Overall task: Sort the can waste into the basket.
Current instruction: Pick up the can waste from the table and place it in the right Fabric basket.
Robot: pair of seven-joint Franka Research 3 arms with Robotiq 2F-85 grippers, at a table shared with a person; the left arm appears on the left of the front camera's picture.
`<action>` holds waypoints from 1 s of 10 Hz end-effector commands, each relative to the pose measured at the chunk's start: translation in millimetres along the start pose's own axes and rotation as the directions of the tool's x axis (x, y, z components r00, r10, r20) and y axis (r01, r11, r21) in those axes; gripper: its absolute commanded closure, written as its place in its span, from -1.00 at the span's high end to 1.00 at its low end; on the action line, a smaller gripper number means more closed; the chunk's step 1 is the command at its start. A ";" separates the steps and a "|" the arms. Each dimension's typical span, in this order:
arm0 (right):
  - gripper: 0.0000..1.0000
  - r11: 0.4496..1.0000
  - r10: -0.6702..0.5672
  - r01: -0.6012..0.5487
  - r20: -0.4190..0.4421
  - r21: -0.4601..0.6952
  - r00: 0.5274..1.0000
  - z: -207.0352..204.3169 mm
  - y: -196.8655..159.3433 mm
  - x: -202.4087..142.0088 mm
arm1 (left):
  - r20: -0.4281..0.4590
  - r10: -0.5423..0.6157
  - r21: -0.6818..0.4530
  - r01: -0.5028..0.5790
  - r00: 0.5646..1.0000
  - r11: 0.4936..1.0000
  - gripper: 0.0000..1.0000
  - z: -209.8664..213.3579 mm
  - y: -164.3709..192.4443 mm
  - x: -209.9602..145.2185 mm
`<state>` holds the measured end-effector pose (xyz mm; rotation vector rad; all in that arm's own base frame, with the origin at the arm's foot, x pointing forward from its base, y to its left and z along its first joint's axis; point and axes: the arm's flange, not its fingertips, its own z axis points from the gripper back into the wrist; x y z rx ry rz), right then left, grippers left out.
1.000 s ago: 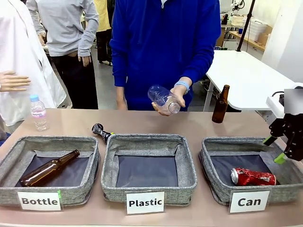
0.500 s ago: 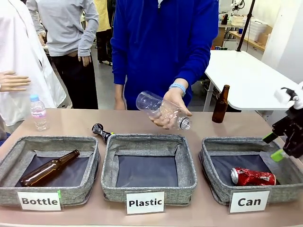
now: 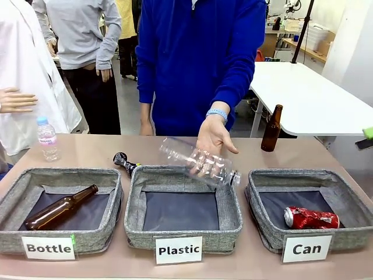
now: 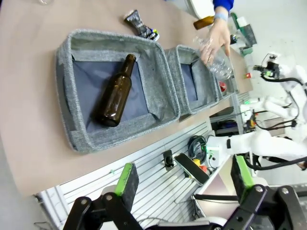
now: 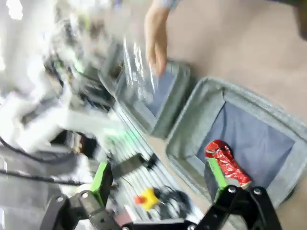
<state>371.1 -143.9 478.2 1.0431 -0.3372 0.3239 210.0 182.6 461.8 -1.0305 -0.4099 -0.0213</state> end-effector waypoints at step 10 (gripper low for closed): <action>1.00 0.989 -0.137 0.133 0.073 0.057 0.988 11.7 -17.2 -2.5 | 0.019 0.011 -0.011 -0.010 1.000 1.000 1.00 -1.6 -0.6 1.6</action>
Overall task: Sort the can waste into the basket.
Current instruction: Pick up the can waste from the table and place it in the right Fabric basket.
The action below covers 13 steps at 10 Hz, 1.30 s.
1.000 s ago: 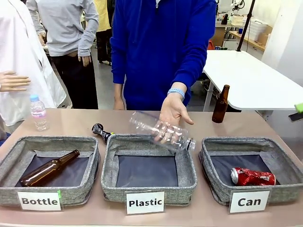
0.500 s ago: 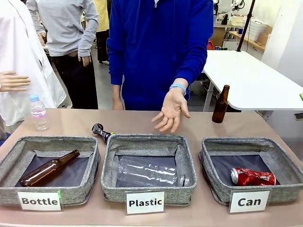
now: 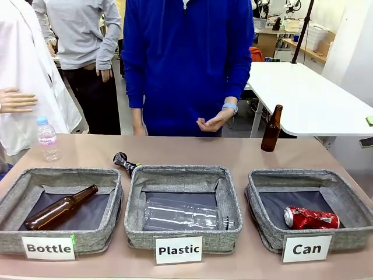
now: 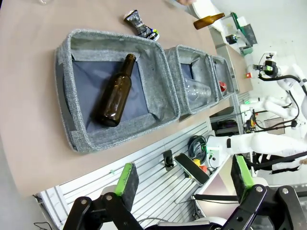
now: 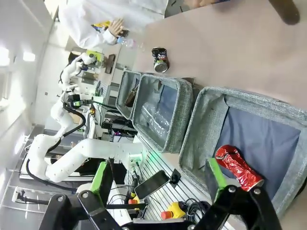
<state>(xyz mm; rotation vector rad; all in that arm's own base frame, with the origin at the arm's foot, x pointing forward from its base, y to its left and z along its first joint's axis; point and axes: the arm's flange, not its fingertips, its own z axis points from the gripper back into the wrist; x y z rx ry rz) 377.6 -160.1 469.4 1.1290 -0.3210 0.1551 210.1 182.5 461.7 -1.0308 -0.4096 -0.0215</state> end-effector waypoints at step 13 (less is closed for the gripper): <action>1.00 1.000 0.016 -0.016 -0.004 -0.001 1.000 2.5 -0.5 -2.8 | -0.501 -0.284 0.310 0.476 0.817 0.823 1.00 -257.4 -147.4 114.4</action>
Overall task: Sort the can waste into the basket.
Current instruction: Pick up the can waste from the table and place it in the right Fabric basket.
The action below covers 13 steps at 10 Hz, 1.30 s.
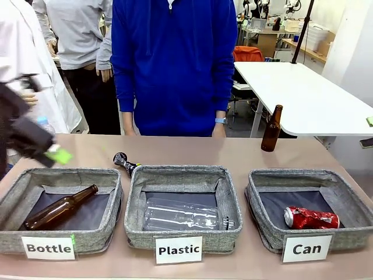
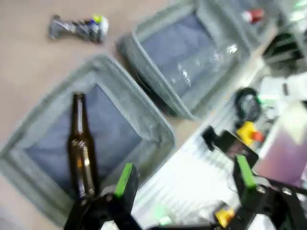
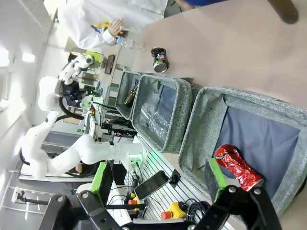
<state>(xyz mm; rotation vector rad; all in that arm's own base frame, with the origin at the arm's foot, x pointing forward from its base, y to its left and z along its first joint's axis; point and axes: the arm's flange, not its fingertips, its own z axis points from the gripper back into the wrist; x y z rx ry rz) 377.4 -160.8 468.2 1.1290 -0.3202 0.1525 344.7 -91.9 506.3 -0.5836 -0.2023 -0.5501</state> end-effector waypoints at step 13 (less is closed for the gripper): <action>1.00 1.000 0.018 -0.018 -0.005 0.000 1.000 2.2 0.8 -2.3 | -0.053 0.103 0.351 -0.078 0.993 0.933 1.00 -67.7 30.2 115.4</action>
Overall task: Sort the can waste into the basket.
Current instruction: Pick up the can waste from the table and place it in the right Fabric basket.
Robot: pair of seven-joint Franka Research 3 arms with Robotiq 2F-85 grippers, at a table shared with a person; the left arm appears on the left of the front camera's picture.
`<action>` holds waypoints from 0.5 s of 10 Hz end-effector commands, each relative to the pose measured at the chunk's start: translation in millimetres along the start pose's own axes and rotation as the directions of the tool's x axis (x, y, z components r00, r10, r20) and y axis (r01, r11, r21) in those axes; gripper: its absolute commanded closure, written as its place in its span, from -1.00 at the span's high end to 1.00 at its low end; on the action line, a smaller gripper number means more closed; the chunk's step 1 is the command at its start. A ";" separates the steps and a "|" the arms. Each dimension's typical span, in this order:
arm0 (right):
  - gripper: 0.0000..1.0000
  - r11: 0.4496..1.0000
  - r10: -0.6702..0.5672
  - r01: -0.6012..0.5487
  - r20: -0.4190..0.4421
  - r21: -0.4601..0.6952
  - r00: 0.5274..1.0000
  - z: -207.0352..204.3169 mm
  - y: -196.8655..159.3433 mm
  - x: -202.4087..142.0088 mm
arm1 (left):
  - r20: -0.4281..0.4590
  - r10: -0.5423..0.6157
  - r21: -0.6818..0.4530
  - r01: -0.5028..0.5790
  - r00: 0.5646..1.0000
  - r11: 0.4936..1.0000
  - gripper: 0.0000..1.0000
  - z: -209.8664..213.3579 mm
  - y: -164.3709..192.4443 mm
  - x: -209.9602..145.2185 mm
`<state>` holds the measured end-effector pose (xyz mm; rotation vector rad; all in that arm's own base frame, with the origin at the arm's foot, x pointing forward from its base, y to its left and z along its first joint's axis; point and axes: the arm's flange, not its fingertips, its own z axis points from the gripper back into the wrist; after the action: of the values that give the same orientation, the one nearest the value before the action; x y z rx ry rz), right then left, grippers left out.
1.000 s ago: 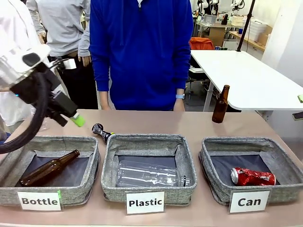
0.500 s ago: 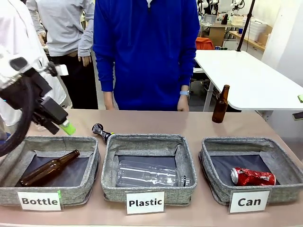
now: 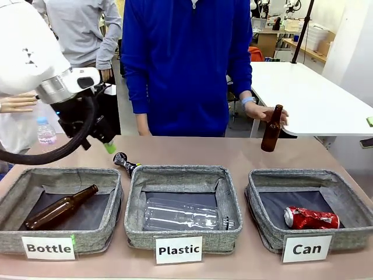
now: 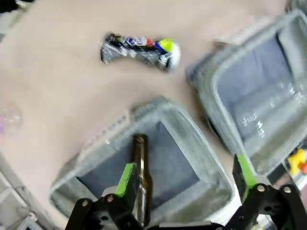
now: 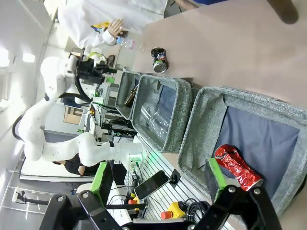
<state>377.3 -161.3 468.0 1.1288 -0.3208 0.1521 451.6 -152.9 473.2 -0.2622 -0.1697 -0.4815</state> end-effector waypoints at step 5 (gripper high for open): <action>1.00 1.000 0.018 -0.018 -0.005 0.000 1.000 1.9 1.1 -2.1 | 0.079 -0.192 0.221 0.170 0.978 0.960 1.00 -46.0 3.2 77.3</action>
<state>377.3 -161.2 468.0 1.1287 -0.3207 0.1522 509.6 -191.7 445.8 -0.0939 -0.3400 -0.5787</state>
